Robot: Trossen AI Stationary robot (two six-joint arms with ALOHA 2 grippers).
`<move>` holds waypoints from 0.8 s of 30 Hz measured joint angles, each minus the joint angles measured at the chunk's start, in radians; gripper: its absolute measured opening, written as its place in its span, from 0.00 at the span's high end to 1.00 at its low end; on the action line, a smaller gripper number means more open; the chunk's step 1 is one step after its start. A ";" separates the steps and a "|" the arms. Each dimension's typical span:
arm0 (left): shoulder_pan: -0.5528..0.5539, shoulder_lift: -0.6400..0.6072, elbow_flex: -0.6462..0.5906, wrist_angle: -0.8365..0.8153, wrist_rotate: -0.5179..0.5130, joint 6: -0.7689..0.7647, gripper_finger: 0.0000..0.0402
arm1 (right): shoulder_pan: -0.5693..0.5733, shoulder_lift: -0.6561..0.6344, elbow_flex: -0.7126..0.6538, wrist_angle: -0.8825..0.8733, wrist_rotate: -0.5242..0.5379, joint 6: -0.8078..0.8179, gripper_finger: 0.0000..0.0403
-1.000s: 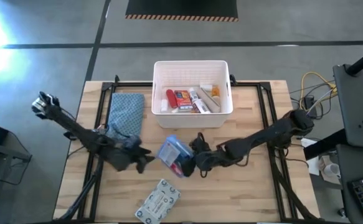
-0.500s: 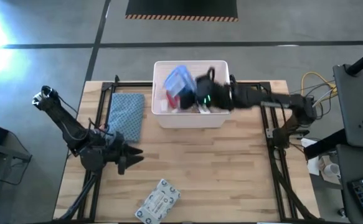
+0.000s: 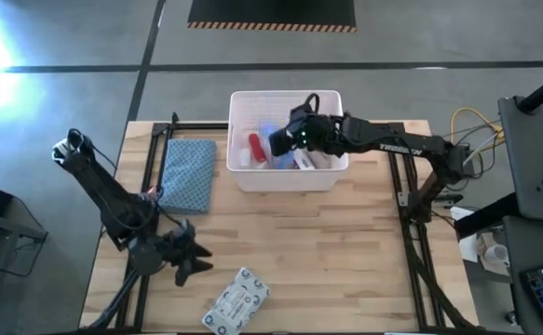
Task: Pick & place medical supplies in basket/bin
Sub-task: Put the blue first aid kit into the white bin, then put the mailer bag into the white bin
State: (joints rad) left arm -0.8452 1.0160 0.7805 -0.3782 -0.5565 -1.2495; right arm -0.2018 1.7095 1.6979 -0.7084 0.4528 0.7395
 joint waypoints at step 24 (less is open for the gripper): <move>-0.108 0.438 -0.001 0.149 0.207 -0.245 0.50 | 0.716 0.215 0.055 -0.123 -0.291 0.487 0.18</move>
State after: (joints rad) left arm -0.9535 1.4545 0.7792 -0.2288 -0.3491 -1.4944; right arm 0.5142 1.9248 1.7527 -0.8314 0.1619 1.2261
